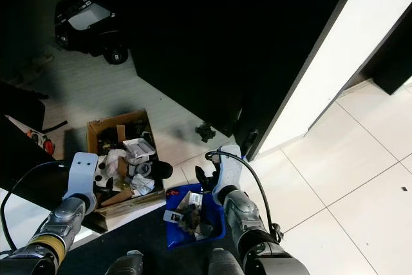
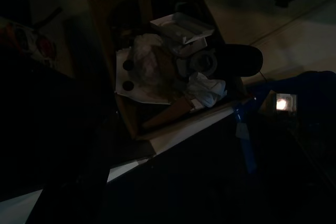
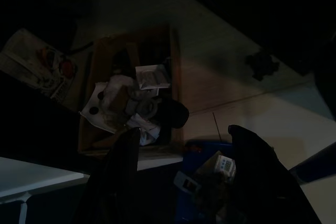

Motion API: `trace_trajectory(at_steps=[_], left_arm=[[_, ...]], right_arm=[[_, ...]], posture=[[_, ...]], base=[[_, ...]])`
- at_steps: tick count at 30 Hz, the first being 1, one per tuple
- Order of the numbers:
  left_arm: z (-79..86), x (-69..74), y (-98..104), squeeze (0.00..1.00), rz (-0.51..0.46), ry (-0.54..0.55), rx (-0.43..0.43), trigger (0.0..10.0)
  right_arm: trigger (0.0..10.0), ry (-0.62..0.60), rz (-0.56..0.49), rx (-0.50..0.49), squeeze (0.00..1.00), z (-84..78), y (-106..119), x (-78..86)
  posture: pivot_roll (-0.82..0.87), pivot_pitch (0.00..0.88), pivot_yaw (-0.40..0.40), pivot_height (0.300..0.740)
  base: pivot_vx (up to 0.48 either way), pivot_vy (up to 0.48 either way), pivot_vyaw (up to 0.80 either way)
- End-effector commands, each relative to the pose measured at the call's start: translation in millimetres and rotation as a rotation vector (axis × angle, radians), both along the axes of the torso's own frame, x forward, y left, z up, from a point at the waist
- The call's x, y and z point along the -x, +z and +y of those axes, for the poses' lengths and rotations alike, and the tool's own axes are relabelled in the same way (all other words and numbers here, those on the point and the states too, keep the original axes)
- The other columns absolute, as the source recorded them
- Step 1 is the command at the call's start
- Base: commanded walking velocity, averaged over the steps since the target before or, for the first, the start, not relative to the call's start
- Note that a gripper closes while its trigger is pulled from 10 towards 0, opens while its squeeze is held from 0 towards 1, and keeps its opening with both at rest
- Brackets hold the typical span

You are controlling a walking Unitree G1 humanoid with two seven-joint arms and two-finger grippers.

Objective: Sweep floor

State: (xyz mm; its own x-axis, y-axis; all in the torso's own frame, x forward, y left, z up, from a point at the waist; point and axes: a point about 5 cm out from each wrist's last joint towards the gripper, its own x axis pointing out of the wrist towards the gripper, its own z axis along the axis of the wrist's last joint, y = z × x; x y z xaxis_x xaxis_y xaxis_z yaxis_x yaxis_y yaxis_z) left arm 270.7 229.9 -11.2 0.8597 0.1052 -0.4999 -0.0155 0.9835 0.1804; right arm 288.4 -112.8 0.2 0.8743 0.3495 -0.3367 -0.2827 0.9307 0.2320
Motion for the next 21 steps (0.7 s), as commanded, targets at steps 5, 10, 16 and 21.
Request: trace_trajectory(at_steps=[5, 10, 16, 21], left_arm=[[-2.2, 5.5, -6.2, 0.00, 0.032, 0.002, 0.010, 10.0], [-2.5, 5.5, -6.3, 0.00, 0.032, 0.003, 0.011, 10.0], [-2.9, 5.6, -6.5, 0.00, 0.032, 0.002, 0.012, 10.0], [-3.0, 5.7, -6.6, 0.00, 0.032, 0.002, 0.012, 10.0]], right_arm=[[10.0, -0.014, 0.033, -0.004, 0.00, -1.4, -5.4, 4.1], [10.0, -0.016, 0.033, -0.003, 0.00, -1.8, -5.3, 3.9], [10.0, -0.016, 0.033, -0.003, 0.00, -2.1, -5.3, 3.9], [10.0, -0.016, 0.032, -0.003, 0.00, -2.3, -5.3, 3.9]], posture=[[-0.09, 0.111, 0.006, 0.740], [-0.09, 0.111, 0.005, 0.740], [-0.09, 0.111, 0.006, 0.740], [-0.09, 0.111, 0.005, 0.740]], base=[[0.000, 0.000, 0.00], [0.000, 0.000, 0.00], [0.000, 0.000, 0.00], [0.000, 0.000, 0.00]])
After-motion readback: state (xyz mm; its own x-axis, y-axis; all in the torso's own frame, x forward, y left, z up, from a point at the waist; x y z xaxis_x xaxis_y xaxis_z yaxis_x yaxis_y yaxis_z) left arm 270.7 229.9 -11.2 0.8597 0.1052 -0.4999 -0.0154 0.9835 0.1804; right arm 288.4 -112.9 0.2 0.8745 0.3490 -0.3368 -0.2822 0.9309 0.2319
